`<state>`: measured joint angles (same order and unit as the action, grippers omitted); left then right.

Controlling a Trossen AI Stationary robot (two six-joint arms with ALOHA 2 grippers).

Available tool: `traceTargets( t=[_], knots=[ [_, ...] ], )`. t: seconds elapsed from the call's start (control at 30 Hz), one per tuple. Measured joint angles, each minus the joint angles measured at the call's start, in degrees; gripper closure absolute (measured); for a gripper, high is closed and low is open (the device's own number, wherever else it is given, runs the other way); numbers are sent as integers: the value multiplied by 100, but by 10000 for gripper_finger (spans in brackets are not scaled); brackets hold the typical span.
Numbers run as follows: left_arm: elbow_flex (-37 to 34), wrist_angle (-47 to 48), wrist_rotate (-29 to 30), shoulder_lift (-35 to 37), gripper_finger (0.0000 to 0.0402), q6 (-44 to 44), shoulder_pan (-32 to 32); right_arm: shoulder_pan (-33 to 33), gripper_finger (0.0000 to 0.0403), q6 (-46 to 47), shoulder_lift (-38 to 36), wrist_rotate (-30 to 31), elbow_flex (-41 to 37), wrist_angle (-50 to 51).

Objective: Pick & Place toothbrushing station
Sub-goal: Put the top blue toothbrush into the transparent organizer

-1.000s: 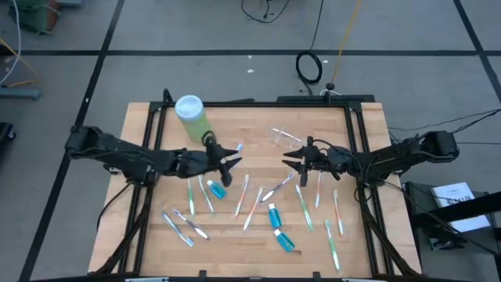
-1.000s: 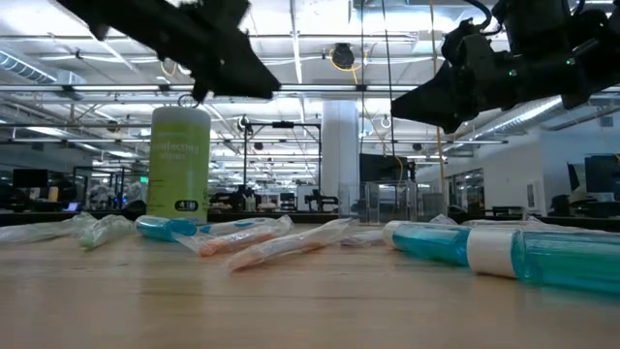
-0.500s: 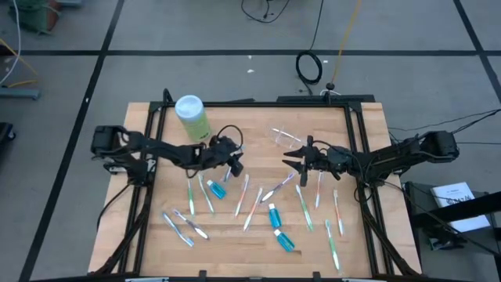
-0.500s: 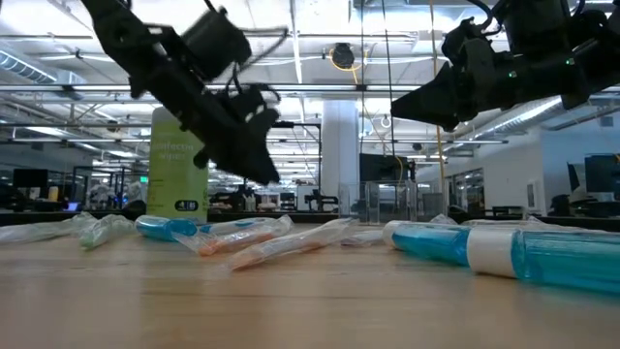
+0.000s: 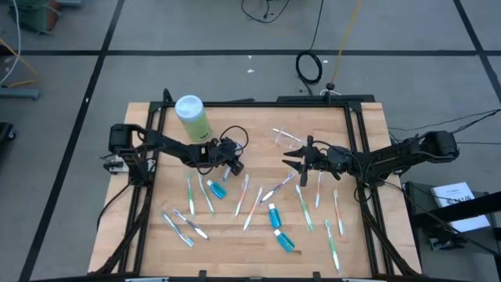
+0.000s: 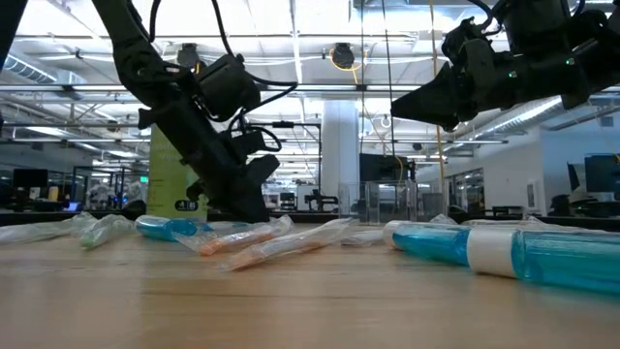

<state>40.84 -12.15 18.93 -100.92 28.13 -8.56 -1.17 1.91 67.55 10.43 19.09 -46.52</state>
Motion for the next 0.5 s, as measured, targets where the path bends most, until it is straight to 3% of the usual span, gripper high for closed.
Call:
traceTargets(
  t=[0.37,0.5],
  knots=[
    [-2,-37,-192,296,261,-235,28,0,289,42,0,-2,2,3],
    [-2,88,217,709,261,-301,117,0,289,42,0,-2,2,2]
  ],
)
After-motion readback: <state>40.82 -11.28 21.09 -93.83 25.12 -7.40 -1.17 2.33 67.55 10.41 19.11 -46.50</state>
